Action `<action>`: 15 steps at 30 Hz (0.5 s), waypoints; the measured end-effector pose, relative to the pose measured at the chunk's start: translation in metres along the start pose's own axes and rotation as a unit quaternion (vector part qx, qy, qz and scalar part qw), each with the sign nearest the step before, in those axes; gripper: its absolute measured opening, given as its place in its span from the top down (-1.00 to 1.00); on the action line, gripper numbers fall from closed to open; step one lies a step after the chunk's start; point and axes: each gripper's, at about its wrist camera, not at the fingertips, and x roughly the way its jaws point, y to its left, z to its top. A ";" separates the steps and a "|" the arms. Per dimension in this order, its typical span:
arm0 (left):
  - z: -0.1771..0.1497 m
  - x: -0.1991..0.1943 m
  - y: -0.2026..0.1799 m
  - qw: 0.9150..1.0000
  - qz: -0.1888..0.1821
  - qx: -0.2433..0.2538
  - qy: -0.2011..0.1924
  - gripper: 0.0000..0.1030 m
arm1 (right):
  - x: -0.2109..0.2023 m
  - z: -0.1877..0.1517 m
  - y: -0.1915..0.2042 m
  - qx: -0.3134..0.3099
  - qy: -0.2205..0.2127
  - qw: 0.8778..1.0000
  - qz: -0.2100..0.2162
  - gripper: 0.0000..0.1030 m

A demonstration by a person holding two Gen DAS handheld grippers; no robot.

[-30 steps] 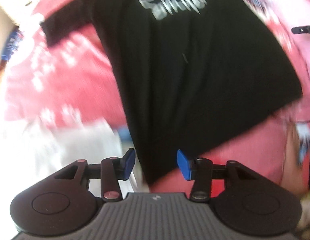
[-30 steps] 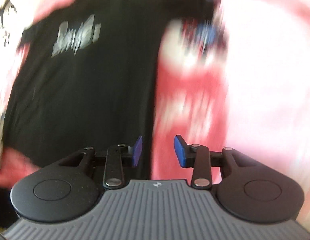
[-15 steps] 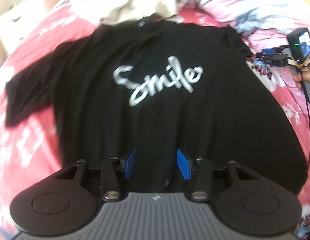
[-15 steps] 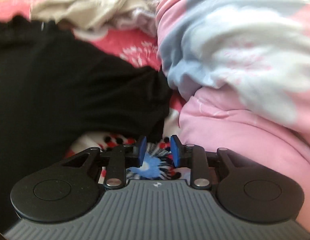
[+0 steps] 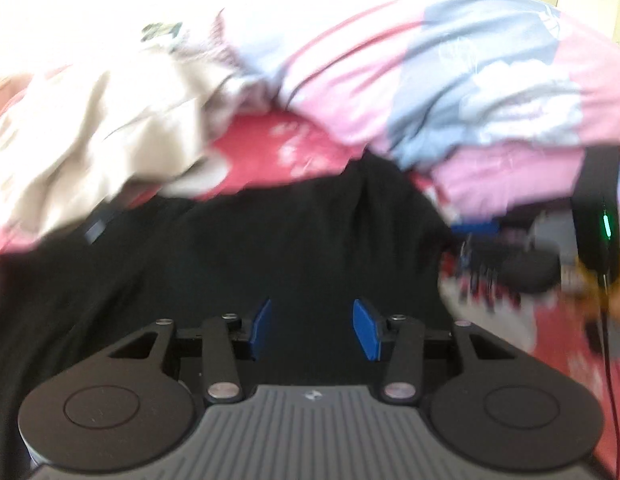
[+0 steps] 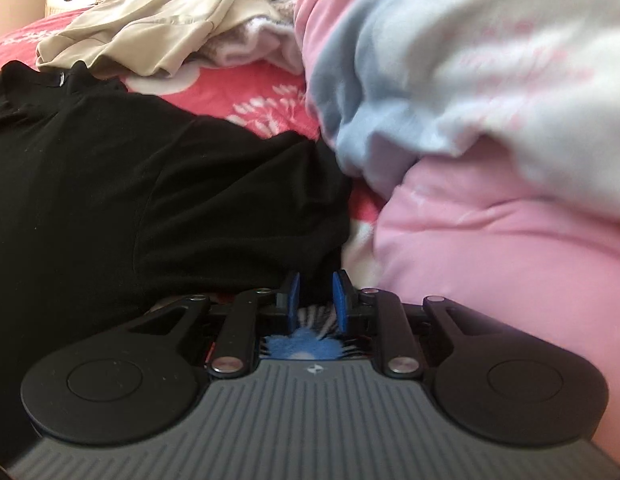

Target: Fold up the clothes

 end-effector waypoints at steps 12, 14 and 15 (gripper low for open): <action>0.001 0.093 -0.015 0.999 0.031 0.038 0.003 0.15 | 0.002 -0.018 0.012 -0.099 0.033 0.993 -0.062 1.00; -0.001 0.091 -0.016 0.999 0.028 0.038 0.001 0.15 | -0.001 -0.018 0.014 -0.106 0.033 0.992 -0.062 1.00; -0.002 0.090 -0.017 0.999 0.027 0.037 -0.001 0.15 | -0.006 -0.015 0.013 -0.092 0.019 0.994 -0.050 1.00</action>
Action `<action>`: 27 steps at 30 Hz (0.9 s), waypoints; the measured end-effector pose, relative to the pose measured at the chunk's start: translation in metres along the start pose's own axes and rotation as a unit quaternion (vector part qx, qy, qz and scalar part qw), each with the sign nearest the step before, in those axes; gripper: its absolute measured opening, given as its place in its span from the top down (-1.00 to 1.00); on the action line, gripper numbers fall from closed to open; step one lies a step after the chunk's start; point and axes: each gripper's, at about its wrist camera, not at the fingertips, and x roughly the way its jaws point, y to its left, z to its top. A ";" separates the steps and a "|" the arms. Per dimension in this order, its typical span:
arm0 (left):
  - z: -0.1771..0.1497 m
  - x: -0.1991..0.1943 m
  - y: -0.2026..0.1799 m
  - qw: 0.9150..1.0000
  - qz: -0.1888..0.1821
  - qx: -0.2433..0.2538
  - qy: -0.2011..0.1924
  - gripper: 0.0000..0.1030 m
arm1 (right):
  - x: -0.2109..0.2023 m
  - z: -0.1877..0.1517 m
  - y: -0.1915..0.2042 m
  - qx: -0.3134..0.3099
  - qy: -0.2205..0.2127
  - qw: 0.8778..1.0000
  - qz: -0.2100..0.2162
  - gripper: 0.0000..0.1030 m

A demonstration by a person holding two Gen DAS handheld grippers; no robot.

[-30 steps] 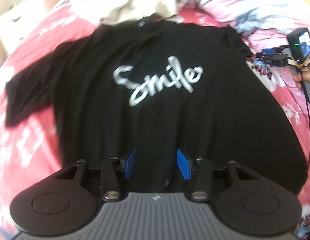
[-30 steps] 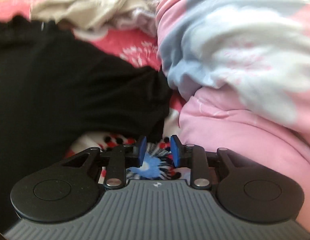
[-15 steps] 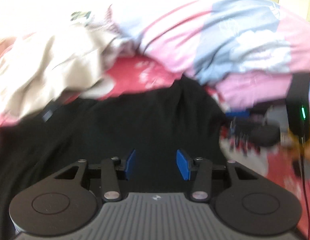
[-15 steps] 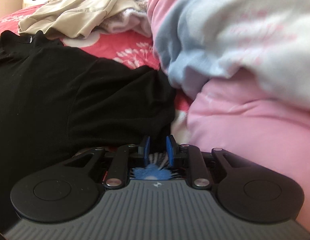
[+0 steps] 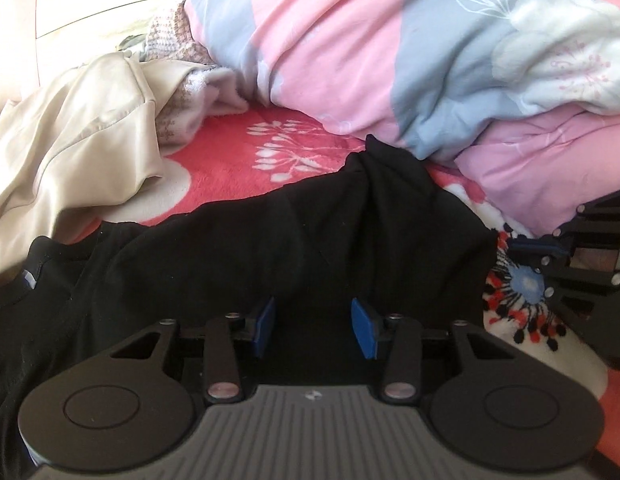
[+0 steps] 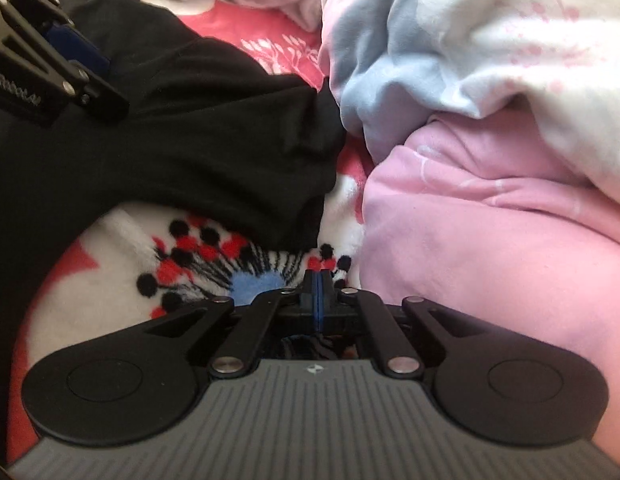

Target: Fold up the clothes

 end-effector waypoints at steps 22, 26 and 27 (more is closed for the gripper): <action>-0.009 -0.005 -0.001 0.998 0.012 -0.066 -0.014 0.12 | 0.110 0.181 -0.165 0.016 -0.159 0.987 0.017 1.00; -0.009 -0.006 0.001 0.997 0.010 -0.079 -0.014 0.12 | 0.132 0.186 -0.174 0.057 -0.153 0.987 0.002 1.00; -0.010 -0.008 0.002 0.996 0.009 -0.084 -0.014 0.12 | 0.131 0.186 -0.159 0.047 -0.157 0.986 -0.010 1.00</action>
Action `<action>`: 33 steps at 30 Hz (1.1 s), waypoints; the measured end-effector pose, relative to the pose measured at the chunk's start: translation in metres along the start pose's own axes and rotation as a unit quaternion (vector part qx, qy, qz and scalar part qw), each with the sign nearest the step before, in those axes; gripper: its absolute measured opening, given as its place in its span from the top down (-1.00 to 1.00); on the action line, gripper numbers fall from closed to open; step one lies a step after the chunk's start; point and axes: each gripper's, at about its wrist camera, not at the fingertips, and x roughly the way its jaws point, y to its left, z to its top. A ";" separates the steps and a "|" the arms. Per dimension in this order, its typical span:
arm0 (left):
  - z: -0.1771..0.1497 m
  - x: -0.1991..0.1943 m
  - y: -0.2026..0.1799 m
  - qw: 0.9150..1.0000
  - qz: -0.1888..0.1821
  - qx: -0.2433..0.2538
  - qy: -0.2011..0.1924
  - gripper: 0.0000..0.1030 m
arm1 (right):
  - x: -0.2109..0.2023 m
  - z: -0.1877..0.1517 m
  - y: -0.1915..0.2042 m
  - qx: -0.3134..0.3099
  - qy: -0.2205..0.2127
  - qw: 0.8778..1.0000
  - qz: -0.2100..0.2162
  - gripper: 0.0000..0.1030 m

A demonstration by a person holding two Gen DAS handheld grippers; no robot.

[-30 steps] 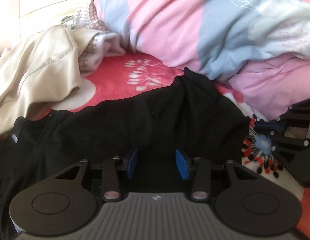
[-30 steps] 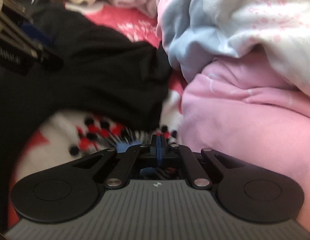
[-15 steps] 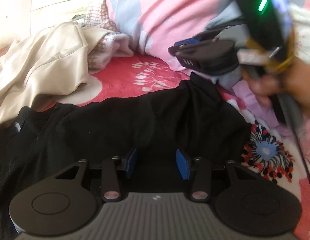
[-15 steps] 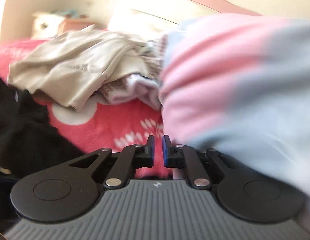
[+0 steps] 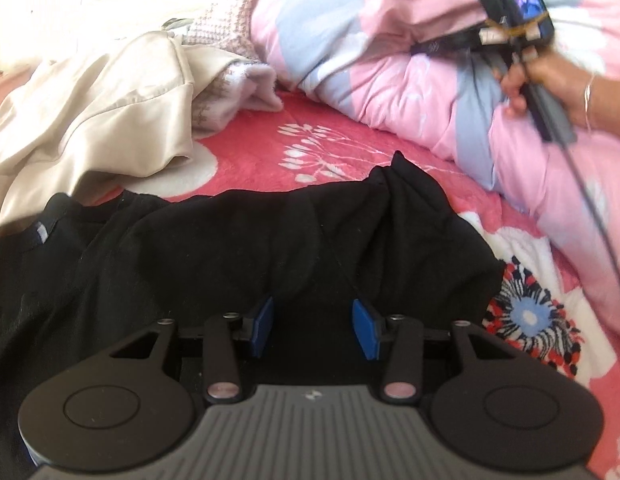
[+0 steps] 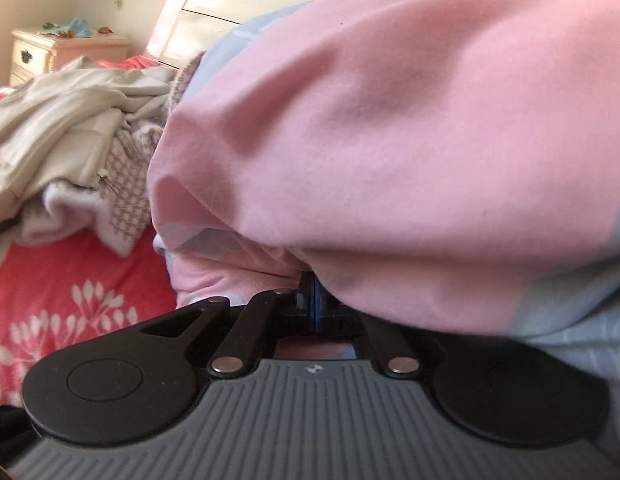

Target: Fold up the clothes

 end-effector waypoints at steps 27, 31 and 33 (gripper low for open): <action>0.060 0.056 0.044 0.999 0.045 -0.006 0.003 0.07 | -0.062 -0.074 0.074 0.136 0.161 0.975 0.073 0.98; 0.059 0.056 0.044 0.998 0.069 -0.009 0.000 0.05 | -0.071 -0.081 0.081 0.082 0.172 0.982 0.016 0.99; 0.060 0.057 0.045 0.997 0.077 -0.008 0.001 0.05 | -0.069 -0.086 0.090 0.043 0.165 0.985 -0.006 0.99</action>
